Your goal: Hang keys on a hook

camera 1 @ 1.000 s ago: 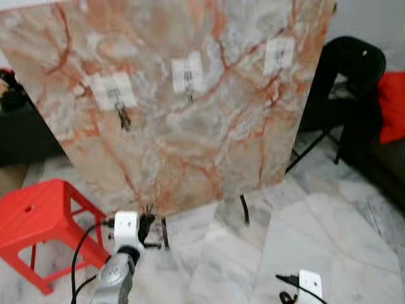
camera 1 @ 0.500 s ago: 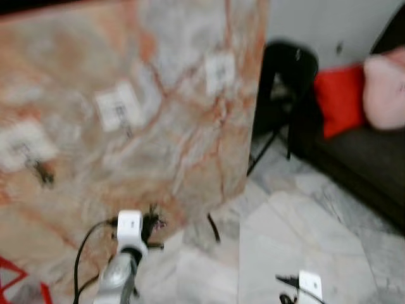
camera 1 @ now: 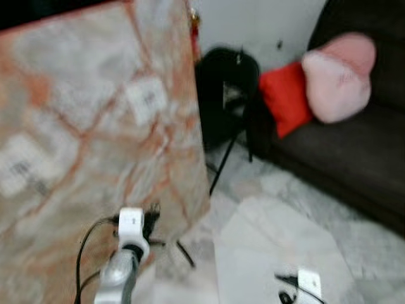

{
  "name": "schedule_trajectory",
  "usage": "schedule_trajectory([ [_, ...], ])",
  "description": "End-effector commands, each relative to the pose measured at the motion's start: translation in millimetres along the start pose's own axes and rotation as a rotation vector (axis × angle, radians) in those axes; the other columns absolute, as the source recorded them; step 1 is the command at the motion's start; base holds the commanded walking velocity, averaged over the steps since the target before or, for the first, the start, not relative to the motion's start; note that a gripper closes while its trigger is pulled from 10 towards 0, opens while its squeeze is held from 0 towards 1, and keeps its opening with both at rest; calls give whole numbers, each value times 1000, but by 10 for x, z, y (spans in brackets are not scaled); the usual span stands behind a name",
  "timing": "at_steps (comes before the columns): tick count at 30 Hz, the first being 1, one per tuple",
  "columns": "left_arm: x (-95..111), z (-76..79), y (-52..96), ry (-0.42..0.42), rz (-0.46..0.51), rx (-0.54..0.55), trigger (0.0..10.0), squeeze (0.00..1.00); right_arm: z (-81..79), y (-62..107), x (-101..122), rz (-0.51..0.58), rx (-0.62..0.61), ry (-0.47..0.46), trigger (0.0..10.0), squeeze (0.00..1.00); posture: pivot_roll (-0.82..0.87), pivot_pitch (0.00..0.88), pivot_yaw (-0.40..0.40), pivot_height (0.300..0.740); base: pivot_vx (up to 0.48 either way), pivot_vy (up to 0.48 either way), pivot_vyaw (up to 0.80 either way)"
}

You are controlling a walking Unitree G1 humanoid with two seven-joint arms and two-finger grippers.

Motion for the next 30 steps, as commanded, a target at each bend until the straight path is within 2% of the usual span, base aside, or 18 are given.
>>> schedule_trajectory([
  [1, 101, -50, -16, -15, 31, -7, 10000, 0, -116, -17, 120, 32, 26, 3, 10000, 0, -21, 1, 51, 740, 0, 0, 0],
  [4, 304, 34, -44, -3, 100, -48, 10000, 0, -120, -17, 124, 33, 28, 5, 10000, 0, -18, 5, 52, 740, 0, 0, 0],
  [12, 755, 5, -103, 47, 229, -23, 10000, 0, -128, -17, 126, 37, 29, 8, 10000, 0, -20, 9, 57, 740, 0, 0, 0],
  [14, 982, 100, -88, 68, 289, -80, 10000, 0, -133, -17, 130, 39, 29, 9, 10000, 0, -14, 9, 59, 740, 0, 0, 0],
  [15, 982, 100, -88, 68, 289, -80, 10000, 0, -133, -17, 130, 39, 29, 9, 10000, 0, -14, 9, 59, 740, 0, 0, 0],
  [17, 1118, 142, -77, 65, 321, -104, 10000, 0, -142, -18, 129, 39, 31, 11, 10000, 0, -13, 9, 63, 740, 0, 0, 0],
  [18, 1118, 142, -77, 65, 321, -104, 10000, 0, -142, -18, 129, 39, 31, 11, 10000, 0, -13, 9, 63, 740, 0, 0, 0],
  [21, 1362, 96, -78, 71, 374, -79, 10000, 0, -154, -18, 127, 38, 36, 18, 10000, 0, -13, 8, 66, 740, 0, 0, 0],
  [30, 1697, 50, -59, 116, 434, -55, 10000, 0, -158, -18, 125, 38, 36, 21, 10000, 0, -11, 7, 67, 740, 0, 0, 0],
])
Point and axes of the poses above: a point about 5 cm out from each wrist's last joint towards the gripper, its own y axis pointing back from the gripper into the wrist, its own x axis along the axis of the wrist's last joint, z = x × y, the point moved 6 cm from there along -y, pointing out of the wrist towards the gripper, and after that the axes turned 10 degrees about -y, right-handed, at the moved point
